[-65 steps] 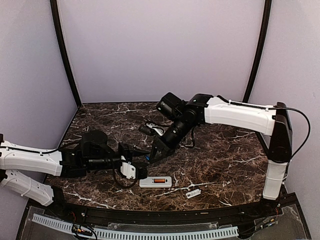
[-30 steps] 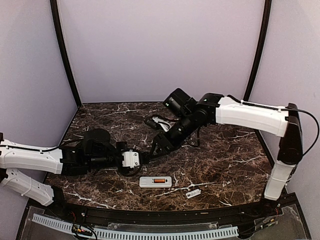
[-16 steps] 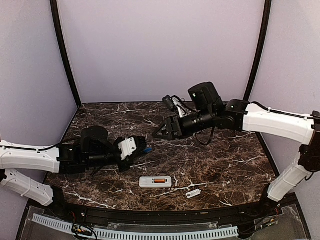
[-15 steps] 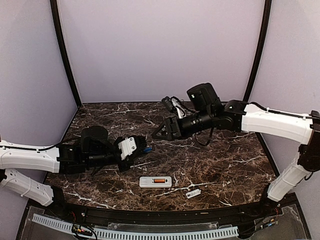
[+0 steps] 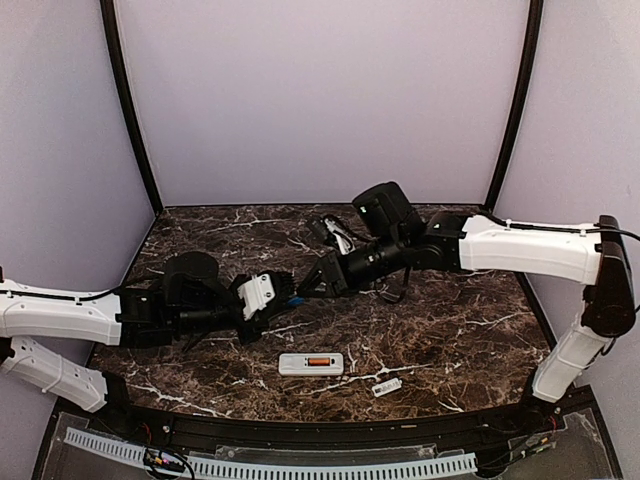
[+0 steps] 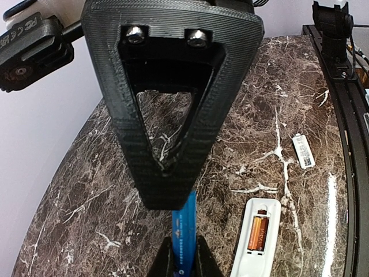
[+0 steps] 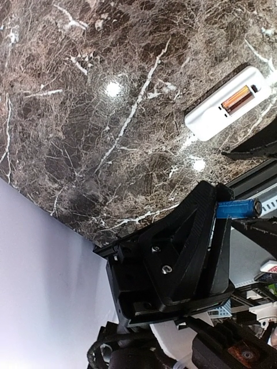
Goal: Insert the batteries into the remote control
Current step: Pass from the left arm to the right, then hold the remote control without the battery cover at the center of the board, then adjust the battery in the battery compartment.
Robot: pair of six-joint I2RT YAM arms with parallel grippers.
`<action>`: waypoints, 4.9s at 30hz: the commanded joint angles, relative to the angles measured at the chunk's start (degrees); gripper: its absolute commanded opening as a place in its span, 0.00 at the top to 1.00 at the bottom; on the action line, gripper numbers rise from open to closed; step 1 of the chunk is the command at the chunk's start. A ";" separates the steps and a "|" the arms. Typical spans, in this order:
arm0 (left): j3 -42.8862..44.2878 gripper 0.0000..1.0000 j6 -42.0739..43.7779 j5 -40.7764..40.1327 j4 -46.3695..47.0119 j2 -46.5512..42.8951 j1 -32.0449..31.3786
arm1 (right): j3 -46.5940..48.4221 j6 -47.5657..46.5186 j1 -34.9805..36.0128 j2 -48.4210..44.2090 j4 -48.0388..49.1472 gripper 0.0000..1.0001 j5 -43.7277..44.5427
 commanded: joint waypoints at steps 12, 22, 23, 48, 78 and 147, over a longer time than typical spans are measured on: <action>1.29 1.00 -0.97 -0.51 1.22 0.31 -0.14 | 0.24 0.56 0.57 1.56 2.45 0.92 -3.87; 1.74 0.70 -1.75 2.88 -2.91 -0.21 0.10 | -0.88 2.21 0.34 1.41 -1.40 1.00 -2.05; 1.86 0.57 -1.31 4.08 -5.22 -0.20 0.12 | -1.48 2.62 0.20 1.26 -1.97 1.00 -1.60; 8.63 0.13 3.33 14.85 -18.60 20.87 5.63 | -18.21 10.45 -0.83 7.48 12.16 1.00 -0.24; 13.99 0.22 8.89 14.93 -25.65 28.35 3.40 | -20.47 11.44 -0.07 10.48 15.58 1.00 -2.33; 12.41 1.00 -1.23 14.85 -6.36 35.58 -1.27 | -30.06 19.66 -3.93 10.39 24.91 1.00 -9.24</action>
